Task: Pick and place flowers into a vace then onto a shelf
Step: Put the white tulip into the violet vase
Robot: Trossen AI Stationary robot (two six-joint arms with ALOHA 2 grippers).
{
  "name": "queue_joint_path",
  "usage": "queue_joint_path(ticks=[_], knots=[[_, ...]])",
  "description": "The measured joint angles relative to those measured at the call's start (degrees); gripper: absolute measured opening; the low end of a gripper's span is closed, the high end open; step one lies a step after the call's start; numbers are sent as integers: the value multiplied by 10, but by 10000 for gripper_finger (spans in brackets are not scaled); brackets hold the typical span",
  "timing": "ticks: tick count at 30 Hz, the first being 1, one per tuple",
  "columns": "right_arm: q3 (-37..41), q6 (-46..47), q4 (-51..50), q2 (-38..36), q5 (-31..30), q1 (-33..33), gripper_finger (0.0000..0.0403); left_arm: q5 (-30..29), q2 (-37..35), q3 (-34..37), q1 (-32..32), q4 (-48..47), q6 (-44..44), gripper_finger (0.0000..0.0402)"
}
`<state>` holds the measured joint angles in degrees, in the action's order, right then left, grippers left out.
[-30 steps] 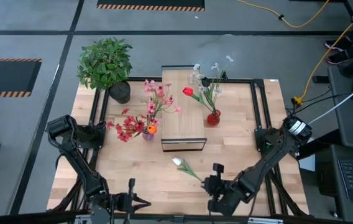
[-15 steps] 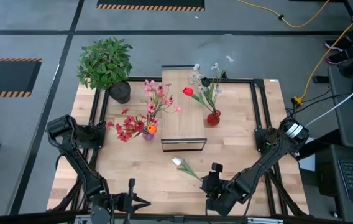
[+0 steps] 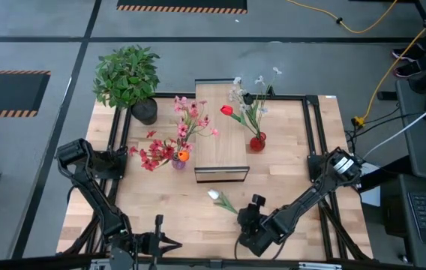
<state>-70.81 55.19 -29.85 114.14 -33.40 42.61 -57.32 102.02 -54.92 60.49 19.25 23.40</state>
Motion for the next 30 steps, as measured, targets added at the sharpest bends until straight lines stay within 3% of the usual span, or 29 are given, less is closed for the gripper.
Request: queue_joint_path(ticks=[21,25,30], knots=[[-3,89,-7,37,86,-29,186,3,0,0,0,-5,0,8],[-3,90,-8,37,112,-32,157,0,0,0,0,-10,1,8],[-2,105,-5,37,116,-32,88,0,0,0,0,-15,24,8]])
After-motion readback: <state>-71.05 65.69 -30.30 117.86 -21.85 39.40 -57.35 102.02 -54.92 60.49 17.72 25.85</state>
